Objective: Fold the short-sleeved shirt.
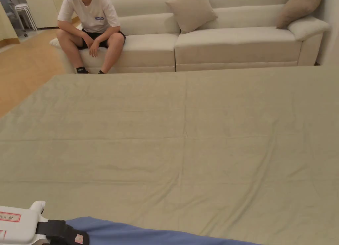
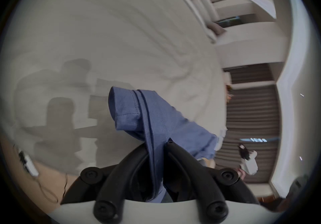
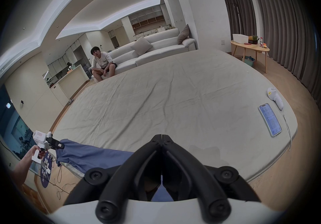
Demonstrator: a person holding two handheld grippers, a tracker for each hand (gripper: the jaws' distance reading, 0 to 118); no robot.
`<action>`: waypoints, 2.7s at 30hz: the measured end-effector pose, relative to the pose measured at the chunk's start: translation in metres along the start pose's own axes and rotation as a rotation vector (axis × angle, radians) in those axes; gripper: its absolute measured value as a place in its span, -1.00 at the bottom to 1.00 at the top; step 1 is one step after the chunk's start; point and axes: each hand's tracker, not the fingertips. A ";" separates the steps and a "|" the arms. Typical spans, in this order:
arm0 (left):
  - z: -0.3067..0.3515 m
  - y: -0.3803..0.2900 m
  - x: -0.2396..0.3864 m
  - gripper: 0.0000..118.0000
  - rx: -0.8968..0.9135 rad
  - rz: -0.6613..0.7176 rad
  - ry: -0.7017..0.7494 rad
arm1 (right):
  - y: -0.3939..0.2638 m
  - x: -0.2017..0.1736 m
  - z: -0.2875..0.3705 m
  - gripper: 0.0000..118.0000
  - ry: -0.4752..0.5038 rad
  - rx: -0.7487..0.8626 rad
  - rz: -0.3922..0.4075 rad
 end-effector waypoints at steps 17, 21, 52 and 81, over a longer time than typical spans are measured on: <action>-0.169 -0.109 0.199 -0.94 -0.084 -0.226 -0.141 | 0.000 0.007 0.019 -1.00 0.132 0.035 0.017; -0.203 -0.110 0.196 -0.16 -0.094 -0.198 -0.159 | -0.006 0.025 0.025 -1.00 0.114 0.020 0.006; -0.288 -0.160 0.214 -1.00 -0.191 -0.245 -0.342 | -0.033 0.083 0.026 -1.00 0.046 -0.044 -0.187; -0.169 -0.086 0.046 -0.93 -0.011 0.021 -0.371 | -0.025 0.017 -0.003 -1.00 0.077 -0.096 -0.063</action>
